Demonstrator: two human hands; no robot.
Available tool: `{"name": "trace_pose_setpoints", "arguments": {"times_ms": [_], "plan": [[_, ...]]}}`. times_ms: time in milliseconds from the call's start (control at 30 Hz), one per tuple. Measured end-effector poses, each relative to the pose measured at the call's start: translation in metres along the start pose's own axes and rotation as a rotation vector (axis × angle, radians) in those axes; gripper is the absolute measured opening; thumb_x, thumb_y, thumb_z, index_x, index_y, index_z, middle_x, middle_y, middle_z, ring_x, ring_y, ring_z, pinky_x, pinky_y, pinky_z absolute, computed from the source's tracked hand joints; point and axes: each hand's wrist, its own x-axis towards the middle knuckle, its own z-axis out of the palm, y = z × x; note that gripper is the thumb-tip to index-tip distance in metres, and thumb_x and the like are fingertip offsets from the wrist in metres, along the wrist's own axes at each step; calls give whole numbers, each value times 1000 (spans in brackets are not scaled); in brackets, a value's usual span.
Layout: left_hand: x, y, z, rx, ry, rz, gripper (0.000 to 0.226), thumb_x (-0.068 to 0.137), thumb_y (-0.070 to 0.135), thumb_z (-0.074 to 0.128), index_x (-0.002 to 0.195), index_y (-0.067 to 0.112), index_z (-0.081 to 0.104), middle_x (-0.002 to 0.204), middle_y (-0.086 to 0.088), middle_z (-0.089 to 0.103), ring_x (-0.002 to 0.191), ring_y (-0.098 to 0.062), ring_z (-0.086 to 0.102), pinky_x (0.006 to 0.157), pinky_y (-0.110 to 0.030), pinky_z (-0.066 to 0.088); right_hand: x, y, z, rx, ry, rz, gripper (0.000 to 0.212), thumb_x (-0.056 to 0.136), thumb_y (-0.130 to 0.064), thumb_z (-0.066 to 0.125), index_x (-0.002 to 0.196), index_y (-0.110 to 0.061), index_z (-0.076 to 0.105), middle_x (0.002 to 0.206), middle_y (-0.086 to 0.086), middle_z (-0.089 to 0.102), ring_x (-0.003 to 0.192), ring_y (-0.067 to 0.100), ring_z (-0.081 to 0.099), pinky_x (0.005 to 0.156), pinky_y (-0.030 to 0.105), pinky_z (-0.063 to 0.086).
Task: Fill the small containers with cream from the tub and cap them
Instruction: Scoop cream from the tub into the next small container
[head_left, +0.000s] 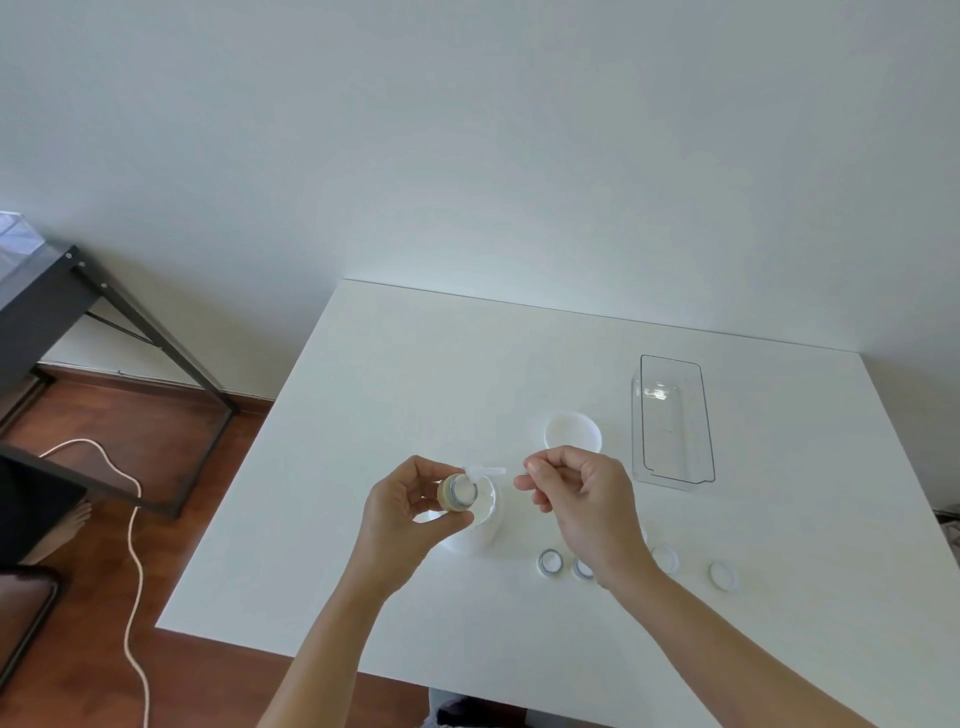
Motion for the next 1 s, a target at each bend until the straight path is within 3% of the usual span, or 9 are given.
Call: {"name": "trace_pose_setpoints", "arguments": {"times_ms": [300,533,667,867,1000], "plan": [[-5,5,-6,-55,-96,-45,41,73,-7,84,93,28,77,97,1,78,85,-14,71,85,-31,58,3,-6,-3,-48,-82,9,14,92,-14,61,82,-15,71,72,-4,75,59,4,64,59,14,49],[-8,8,-12,-137,-247,-106,34,84,-7,74,112,12,74,110,-16,75,95,-19,70,89,-30,55,10,-13,-11,-102,-186,-54,15,92,-12,61,81,-16,71,72,-3,75,58,5,59,60,14,48],[-9,8,-14,-128,-313,-121,34,87,-4,72,116,13,73,115,-11,76,103,-18,70,92,-28,55,13,-18,-15,-145,-268,-93,17,93,-13,60,81,-20,71,71,-3,74,59,3,57,62,12,47],[-9,10,-16,-176,-318,-126,34,82,3,76,112,20,77,114,-6,77,104,-13,71,87,-22,54,19,-25,-23,-201,-353,-107,23,93,-9,58,79,-21,70,69,-2,72,63,3,59,64,12,45],[-9,9,-19,-203,-277,-119,37,75,5,78,110,18,77,113,-9,77,101,-15,72,86,-26,56,25,-23,-31,-173,-268,-73,25,94,-8,56,77,-21,70,67,-2,70,59,6,52,63,16,45]]}}
